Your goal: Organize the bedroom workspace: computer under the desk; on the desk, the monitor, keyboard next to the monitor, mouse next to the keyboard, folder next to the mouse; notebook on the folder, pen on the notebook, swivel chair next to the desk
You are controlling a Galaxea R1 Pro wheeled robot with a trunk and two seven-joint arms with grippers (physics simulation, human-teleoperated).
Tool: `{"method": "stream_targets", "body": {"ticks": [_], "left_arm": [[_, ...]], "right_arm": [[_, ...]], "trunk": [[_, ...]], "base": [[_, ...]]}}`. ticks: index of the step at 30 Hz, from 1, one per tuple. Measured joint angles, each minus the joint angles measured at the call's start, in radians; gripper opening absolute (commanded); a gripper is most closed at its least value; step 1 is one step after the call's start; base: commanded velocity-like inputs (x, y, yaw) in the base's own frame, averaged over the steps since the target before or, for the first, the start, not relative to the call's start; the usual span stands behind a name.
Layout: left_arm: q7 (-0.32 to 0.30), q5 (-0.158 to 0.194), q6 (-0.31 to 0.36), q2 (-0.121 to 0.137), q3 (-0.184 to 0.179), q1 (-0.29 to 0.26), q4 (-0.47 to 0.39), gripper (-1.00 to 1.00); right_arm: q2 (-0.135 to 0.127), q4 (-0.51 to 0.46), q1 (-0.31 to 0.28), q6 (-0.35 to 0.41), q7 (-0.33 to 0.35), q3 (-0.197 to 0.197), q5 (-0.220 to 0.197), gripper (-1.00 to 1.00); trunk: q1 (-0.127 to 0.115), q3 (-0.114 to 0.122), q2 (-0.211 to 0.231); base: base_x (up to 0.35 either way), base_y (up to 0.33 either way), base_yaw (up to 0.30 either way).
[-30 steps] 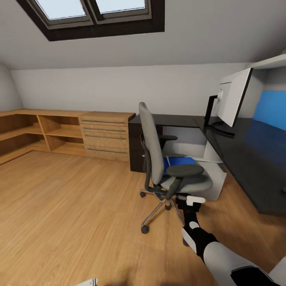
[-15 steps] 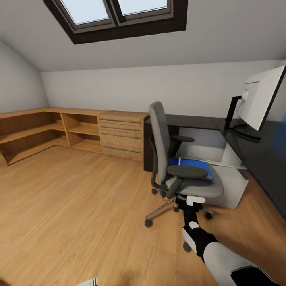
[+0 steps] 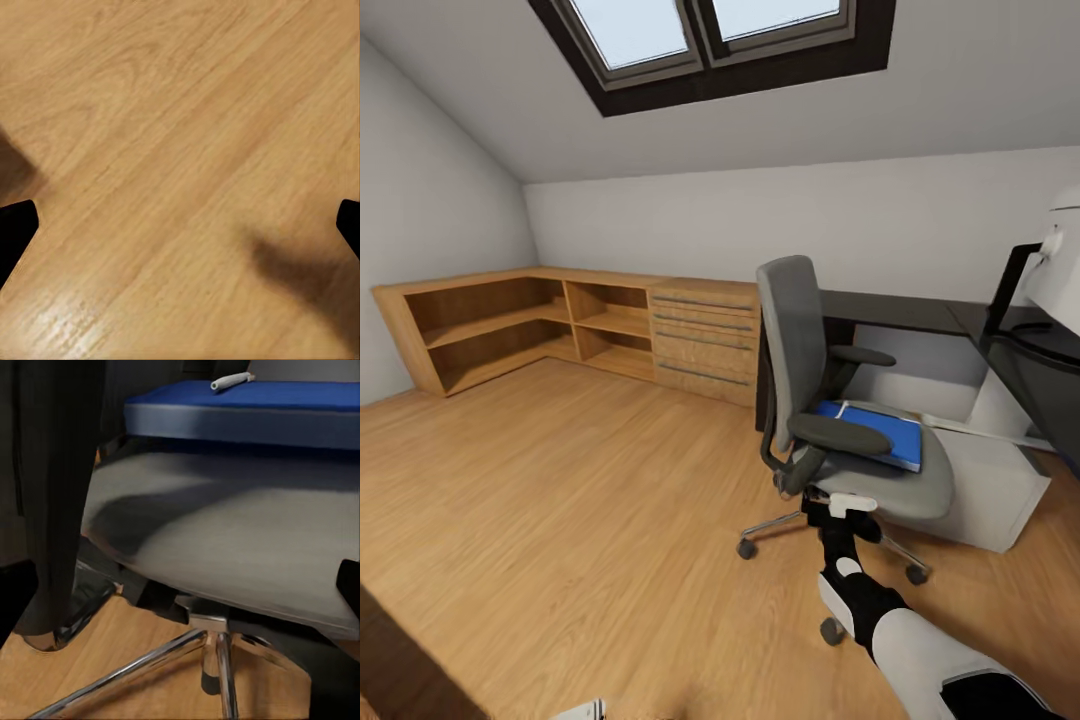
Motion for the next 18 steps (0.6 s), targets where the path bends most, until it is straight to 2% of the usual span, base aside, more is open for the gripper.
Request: {"method": "stream_targets", "body": {"ticks": [18], "left_arm": [[0.000, 0.000, -0.013, 0.000, 0.000, 0.000, 0.000, 1.00]], "right_arm": [[-0.001, 0.000, 0.000, -0.002, -0.002, -0.008, -0.006, 1.00]], "trunk": [[0.000, 0.000, 0.000]], "base": [[0.000, 0.000, 0.259]]}}
